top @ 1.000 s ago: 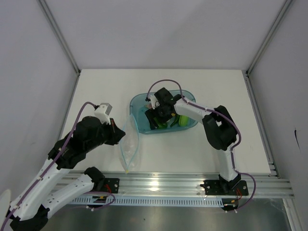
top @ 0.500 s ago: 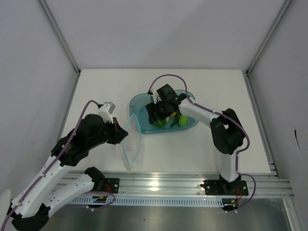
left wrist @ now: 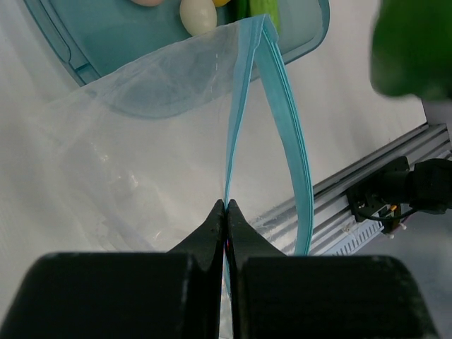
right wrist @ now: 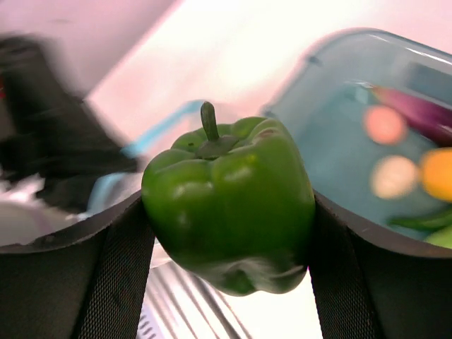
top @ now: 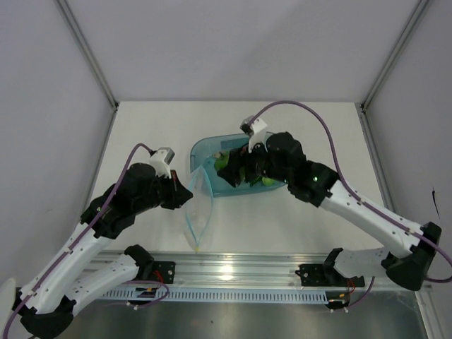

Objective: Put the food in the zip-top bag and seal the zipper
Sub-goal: Place the fake vegetable in the zipper food storage bag.

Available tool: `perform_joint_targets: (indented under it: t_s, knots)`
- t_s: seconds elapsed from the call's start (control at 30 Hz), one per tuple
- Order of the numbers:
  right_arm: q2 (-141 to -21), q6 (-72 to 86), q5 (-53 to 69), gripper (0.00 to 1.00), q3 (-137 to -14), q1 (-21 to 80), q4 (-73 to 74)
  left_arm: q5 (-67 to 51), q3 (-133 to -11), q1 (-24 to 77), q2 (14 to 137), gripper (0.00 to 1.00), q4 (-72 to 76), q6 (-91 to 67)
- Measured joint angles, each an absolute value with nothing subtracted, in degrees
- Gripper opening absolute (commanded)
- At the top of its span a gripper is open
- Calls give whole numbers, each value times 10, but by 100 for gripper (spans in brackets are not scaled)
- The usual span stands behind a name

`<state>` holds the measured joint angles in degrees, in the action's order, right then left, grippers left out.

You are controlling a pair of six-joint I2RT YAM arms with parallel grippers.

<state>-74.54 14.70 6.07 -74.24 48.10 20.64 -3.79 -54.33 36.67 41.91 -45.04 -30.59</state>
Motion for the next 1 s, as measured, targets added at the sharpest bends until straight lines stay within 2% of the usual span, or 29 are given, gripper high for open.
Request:
perform_joint_targets:
  t_s: [0.17, 0.4, 0.57, 0.73, 1.0]
  knots:
    - [-672, 161, 38, 2, -705, 615, 174, -48, -543, 366, 420, 1, -447, -306]
    - [-685, 175, 3, 1, -679, 699, 128, -63, -543, 362, 424, 1, -440, -310]
    - [-718, 200, -44, 0, -648, 728, 68, -69, -543, 362, 423, 1, -437, -315]
    - [-746, 243, -145, 0, -634, 743, 58, -76, -542, 359, 416, 1, -437, -316]
    - [-764, 306, -244, 7, -634, 744, 84, -80, -536, 354, 396, 0, -432, -321]
